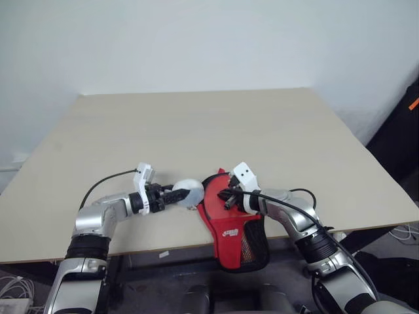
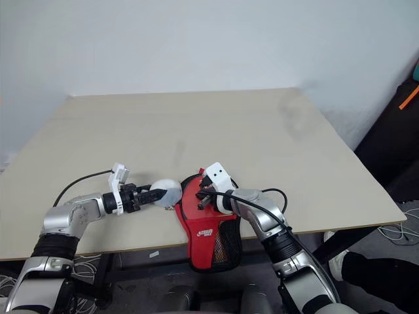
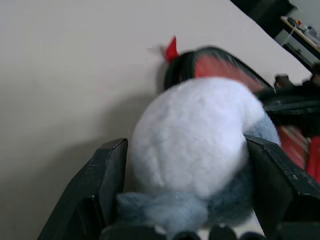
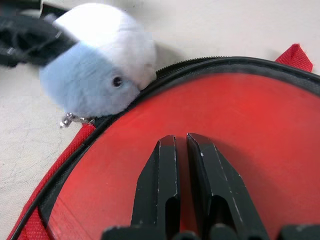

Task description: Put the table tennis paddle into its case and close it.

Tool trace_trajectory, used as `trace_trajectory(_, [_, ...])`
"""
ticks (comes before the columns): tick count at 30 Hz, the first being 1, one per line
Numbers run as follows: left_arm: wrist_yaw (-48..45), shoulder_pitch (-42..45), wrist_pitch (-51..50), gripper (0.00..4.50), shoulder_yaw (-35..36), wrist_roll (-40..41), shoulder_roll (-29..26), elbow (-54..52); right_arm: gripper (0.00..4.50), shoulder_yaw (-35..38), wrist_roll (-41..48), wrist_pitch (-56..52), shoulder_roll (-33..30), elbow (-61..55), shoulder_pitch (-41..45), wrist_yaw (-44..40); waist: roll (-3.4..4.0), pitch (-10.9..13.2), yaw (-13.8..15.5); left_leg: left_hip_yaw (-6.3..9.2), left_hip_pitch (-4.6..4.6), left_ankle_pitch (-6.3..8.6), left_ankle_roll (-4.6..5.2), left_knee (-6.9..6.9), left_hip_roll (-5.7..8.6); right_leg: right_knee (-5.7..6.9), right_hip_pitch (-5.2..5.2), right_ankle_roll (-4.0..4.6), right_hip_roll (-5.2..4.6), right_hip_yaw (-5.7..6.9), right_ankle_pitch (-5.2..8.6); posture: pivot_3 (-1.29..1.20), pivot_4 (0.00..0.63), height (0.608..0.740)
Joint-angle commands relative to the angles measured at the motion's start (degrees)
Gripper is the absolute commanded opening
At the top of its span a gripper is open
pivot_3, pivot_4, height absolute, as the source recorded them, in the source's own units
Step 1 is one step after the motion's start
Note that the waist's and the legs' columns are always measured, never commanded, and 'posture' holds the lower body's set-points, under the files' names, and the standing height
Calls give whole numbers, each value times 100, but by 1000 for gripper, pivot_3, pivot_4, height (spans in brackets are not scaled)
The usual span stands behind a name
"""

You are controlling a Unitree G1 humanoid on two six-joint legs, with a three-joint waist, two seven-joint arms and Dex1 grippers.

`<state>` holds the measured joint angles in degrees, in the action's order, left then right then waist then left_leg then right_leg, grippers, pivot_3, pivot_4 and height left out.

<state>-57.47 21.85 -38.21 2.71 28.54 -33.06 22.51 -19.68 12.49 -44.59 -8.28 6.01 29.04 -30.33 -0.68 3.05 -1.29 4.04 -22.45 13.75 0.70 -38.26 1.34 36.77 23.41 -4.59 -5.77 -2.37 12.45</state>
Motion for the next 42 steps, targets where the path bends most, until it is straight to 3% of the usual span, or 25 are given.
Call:
trace_trajectory(1, [36, -145, -139, 3489, -130, -148, -26, -214, 415, 19, -81, -56, 1, 40, 23, 9, 2, -2, 2, 1, 2, 0, 0, 0, 0, 0, 0, -2, 0, 0, 2, 0, 0, 698])
trace_trajectory(3, [86, -205, -186, 3489, -89, -129, -2, -293, 415, 21, -96, -65, 9, 26, 14, 11, 2, -2, 3, 1, 5, 0, -1, 0, 0, 0, 0, -5, 0, 0, 3, 0, 0, 698])
trace_trajectory(6, [274, -237, -154, 2923, -2, -155, 102, -290, 369, 20, -112, -71, 4, 32, 13, -1, 7, -6, 4, 2, 5, 0, -1, 0, 1, 0, 0, -5, -1, 0, 3, 0, 0, 698])
trace_trajectory(12, [396, -242, -287, 1072, 173, -19, 147, -512, 369, -80, -167, -51, -11, 17, -18, -75, 11, -12, 3, 3, 6, 0, -1, 0, 1, 0, -3, -5, -1, 0, 3, 0, 0, 698])
trace_trajectory(15, [479, -152, -345, 406, 318, 32, 85, -604, 369, -96, -195, -18, -5, 33, -20, -110, 11, -12, 1, 3, 6, 0, 0, 0, 1, 0, -2, -7, 0, 1, 4, 0, 0, 698])
trace_trajectory(27, [462, 606, -141, 406, 672, -14, -386, -155, 369, -235, -286, 28, -3, 40, -44, -275, 10, -12, -20, 2, 2, 0, -1, 5, -2, 0, 1, -8, 3, 0, 5, 0, 0, 698])
trace_trajectory(42, [638, 1698, 731, 406, 322, -632, 246, 1096, 369, -420, -384, -21, -109, -195, -154, -462, 5, -14, -5, 3, -2, -2, -2, 4, -2, 1, -1, -8, 5, 0, 4, 0, 0, 698])
